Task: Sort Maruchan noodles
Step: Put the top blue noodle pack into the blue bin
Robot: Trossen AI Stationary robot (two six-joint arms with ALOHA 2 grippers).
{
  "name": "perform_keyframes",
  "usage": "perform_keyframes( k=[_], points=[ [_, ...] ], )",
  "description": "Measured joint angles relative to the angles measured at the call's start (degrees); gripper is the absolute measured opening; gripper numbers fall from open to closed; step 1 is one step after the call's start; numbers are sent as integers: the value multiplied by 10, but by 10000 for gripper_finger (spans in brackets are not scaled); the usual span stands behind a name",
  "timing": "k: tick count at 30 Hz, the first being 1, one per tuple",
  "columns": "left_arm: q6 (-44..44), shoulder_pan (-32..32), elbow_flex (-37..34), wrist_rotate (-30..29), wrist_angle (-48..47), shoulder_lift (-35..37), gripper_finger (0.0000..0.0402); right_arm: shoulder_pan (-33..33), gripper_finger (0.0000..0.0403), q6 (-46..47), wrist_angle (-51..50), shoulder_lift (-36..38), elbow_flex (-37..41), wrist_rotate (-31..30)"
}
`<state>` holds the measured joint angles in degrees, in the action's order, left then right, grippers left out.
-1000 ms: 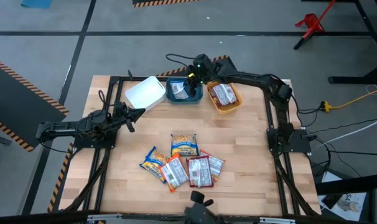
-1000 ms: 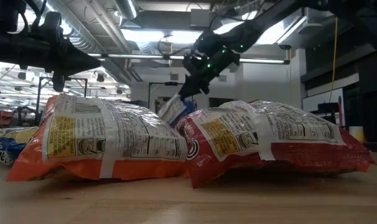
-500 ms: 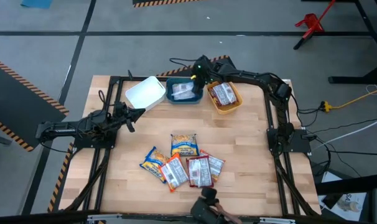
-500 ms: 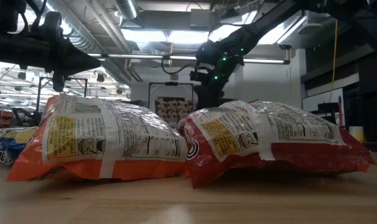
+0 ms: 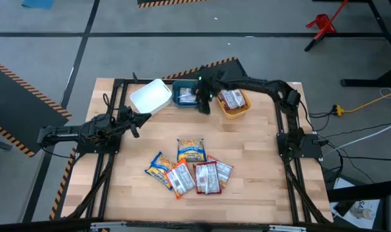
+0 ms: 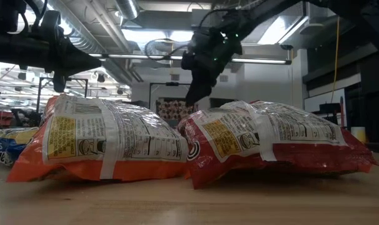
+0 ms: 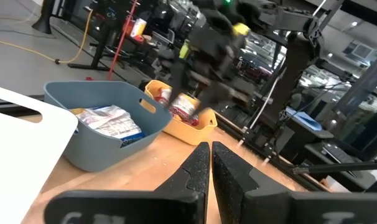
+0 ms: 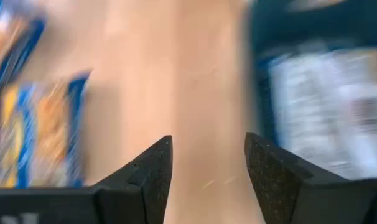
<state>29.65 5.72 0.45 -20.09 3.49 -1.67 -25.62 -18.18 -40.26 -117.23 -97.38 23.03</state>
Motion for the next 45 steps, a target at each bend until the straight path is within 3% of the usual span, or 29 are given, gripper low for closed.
perform_keyframes(
  k=[8,14,17,23,27,41,45],
  points=[
    [0,0,0,1,0,0,12,122,184,-102,-141,0,0,-68],
    [-1,0,0,14,-1,0,12,195,194,-152,-167,1,27,-193],
    [-1,0,0,18,-2,0,12,221,231,-170,-146,1,48,-234],
    [-2,0,0,18,-2,0,12,250,330,-175,-77,0,68,-240],
    [-2,0,0,18,-2,0,12,257,358,-185,-70,-3,69,-240],
    [-2,0,0,17,-2,-6,12,256,330,-196,-35,-59,69,-230],
    [-2,0,0,17,-2,-10,12,257,292,-196,-31,-64,69,-245]
  ],
)
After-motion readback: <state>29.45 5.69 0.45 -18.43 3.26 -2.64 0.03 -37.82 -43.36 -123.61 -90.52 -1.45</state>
